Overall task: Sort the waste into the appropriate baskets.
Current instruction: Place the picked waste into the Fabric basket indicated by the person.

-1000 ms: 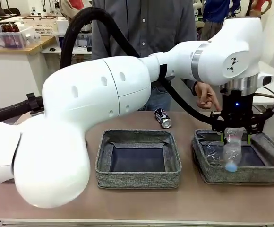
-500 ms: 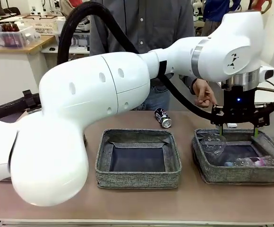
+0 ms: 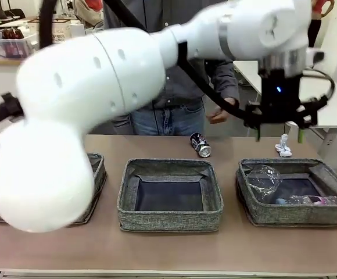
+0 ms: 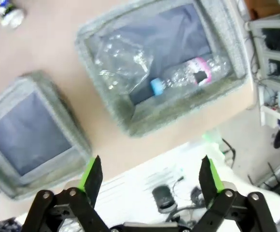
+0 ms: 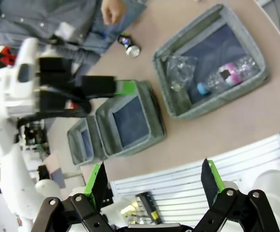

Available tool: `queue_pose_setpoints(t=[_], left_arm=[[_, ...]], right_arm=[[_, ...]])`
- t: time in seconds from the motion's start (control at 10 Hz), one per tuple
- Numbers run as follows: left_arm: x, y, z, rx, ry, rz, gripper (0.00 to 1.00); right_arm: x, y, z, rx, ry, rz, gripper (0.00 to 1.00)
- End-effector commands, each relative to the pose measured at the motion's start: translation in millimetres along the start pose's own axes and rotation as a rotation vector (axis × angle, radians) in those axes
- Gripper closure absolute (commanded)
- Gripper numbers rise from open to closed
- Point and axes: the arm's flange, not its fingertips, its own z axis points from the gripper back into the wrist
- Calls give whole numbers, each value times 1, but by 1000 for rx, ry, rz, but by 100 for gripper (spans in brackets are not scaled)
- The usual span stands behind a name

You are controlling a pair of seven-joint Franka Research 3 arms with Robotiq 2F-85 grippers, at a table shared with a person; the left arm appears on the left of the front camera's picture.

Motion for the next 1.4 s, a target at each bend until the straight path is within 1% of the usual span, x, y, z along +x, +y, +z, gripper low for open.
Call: queue_pose_setpoints(t=[0.0,0.1,0.2,0.3,0.4,0.5,0.6,0.7,0.8,0.9,1.0,1.1,1.2,1.3], left_arm=[[6,28,63,14,46,-41,0],[-17,57,84,50,71,-34,0],[-41,85,96,102,182,-41,0],[-68,113,98,194,370,-98,0],[-88,134,94,291,472,-53,0],[-103,150,94,302,531,-45,0],[-114,162,96,298,518,10,0],[-123,174,100,259,505,32,0],[-131,186,104,246,510,51,0],[-142,198,106,265,570,17,0],[-151,213,113,240,520,111,0],[-161,230,120,159,432,154,0],[-169,247,127,43,335,210,0],[-175,263,131,-69,265,256,0]], right_arm=[[15,6,-10,21,33,23,0],[29,13,-19,26,70,45,0],[42,22,-30,26,103,67,0],[57,31,-44,35,144,76,0],[65,37,-53,48,168,82,0],[73,44,-62,49,196,94,0],[81,53,-73,81,237,125,0],[92,66,-91,80,298,145,0],[104,77,-114,108,365,175,0],[117,86,-139,125,421,160,0],[127,93,-161,179,470,164,0],[135,101,-183,225,522,178,0],[142,106,-200,272,557,178,0],[146,112,-213,321,587,177,0]])
